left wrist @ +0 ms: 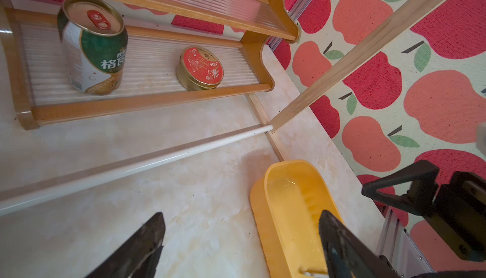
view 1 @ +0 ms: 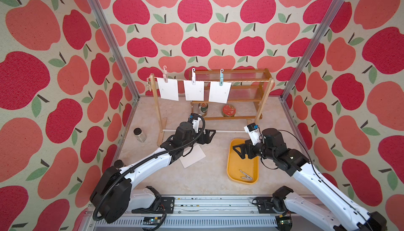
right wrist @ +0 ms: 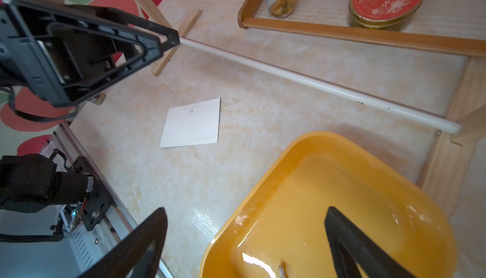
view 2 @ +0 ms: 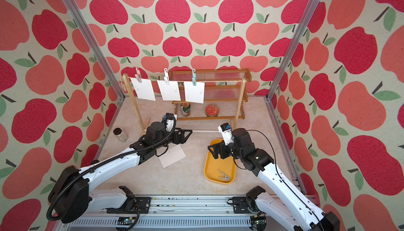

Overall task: Remove the postcards from the strings
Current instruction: Pinch the postcard on the clothesline.

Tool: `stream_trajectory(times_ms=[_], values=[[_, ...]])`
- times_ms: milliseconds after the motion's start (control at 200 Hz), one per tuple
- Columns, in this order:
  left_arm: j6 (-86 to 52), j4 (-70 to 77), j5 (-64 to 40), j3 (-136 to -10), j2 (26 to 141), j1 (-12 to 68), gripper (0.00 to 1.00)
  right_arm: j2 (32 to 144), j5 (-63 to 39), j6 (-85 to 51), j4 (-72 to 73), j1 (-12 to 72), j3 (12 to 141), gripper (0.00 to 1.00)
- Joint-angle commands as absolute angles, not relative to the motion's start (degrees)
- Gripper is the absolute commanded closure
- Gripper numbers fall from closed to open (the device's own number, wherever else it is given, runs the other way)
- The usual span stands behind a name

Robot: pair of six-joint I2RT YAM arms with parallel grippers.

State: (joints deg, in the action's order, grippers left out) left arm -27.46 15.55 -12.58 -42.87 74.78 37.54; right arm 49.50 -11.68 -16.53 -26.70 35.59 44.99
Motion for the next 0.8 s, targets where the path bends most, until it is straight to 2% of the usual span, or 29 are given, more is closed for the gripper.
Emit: stream_trajectory(times_ms=[0, 370, 560, 795], values=[[-28.0, 25.5, -13.8, -45.5, 77.8, 37.7, 0.11, 49.2, -14.1, -14.8, -25.7, 36.2, 49.4, 0.05], [-33.6, 31.1, -17.2, -51.0, 83.6, 35.3, 0.1, 51.9, -19.2, -11.6, -25.1, 36.7, 59.4, 0.05], [-36.7, 47.6, -17.7, -48.2, 87.2, 35.3, 0.07, 54.4, -22.4, -10.7, -21.5, 36.7, 63.5, 0.03], [-39.9, 59.2, -17.1, -49.5, 92.4, 35.2, 0.05, 57.4, -26.1, -10.1, -18.3, 36.6, 67.5, 0.02]])
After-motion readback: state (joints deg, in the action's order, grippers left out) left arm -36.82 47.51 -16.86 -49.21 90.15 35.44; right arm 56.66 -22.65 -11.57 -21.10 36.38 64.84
